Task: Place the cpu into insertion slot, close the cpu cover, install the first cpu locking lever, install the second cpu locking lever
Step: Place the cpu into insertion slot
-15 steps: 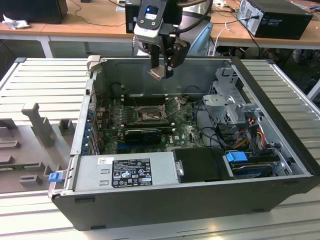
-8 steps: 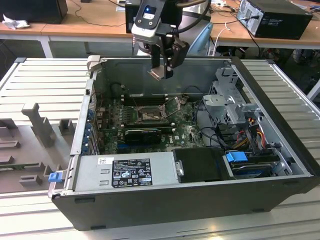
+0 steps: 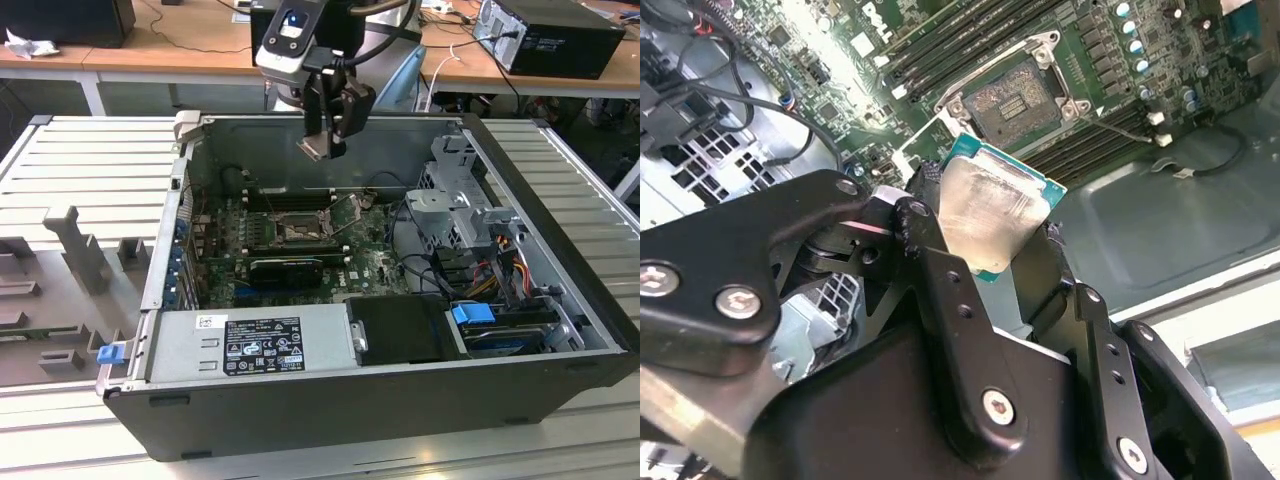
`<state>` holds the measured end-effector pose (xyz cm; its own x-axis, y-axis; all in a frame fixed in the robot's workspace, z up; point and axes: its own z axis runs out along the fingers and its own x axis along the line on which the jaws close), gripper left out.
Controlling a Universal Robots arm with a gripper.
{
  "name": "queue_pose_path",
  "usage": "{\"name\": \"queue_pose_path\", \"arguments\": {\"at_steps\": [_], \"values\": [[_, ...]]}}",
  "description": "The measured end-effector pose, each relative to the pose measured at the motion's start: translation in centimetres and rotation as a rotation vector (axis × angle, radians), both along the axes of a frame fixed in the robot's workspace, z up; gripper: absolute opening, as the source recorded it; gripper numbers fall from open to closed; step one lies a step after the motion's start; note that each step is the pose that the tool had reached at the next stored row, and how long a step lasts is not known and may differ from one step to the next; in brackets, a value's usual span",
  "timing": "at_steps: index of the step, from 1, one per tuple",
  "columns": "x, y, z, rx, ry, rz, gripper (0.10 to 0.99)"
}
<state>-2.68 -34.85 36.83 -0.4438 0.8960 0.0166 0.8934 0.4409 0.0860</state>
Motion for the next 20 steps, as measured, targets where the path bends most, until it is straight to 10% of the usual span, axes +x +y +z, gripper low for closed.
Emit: {"name": "queue_pose_path", "arguments": {"at_steps": [20], "values": [[0.02, 0.00, -0.59, -0.001, 0.0018, -0.186, 0.529]]}}
